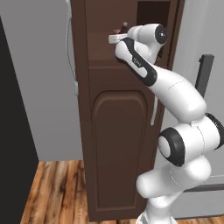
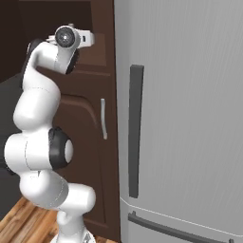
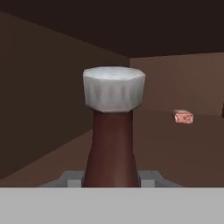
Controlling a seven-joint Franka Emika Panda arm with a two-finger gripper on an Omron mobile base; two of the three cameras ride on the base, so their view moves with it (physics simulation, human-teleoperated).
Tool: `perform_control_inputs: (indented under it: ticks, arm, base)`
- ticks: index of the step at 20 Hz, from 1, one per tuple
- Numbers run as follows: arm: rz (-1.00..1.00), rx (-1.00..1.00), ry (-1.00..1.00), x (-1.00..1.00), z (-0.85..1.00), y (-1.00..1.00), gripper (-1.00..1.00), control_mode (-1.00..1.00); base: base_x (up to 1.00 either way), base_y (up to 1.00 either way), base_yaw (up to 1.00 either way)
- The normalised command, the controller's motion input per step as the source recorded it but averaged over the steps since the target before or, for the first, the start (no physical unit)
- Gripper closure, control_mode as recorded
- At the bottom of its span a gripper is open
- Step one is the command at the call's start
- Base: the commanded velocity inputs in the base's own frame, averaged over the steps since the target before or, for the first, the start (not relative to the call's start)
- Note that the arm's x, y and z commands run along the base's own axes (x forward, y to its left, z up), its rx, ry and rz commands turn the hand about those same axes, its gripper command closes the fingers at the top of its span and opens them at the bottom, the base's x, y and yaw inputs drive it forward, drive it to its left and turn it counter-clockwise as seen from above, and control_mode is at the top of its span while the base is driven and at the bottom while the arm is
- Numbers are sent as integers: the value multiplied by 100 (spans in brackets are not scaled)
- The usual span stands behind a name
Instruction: Pick the ketchup and mayonnaise from the counter and place them in the cabinet.
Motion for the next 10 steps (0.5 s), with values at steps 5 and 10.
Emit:
perform_control_inputs:
  ticks: [5, 10]
  arm:
    - [0, 3, 0, 43, -22, 9, 100, -100]
    - [0, 0, 0, 44, -24, 26, -100, -100]
  base:
    - [0, 0, 0]
    - [0, 0, 0]
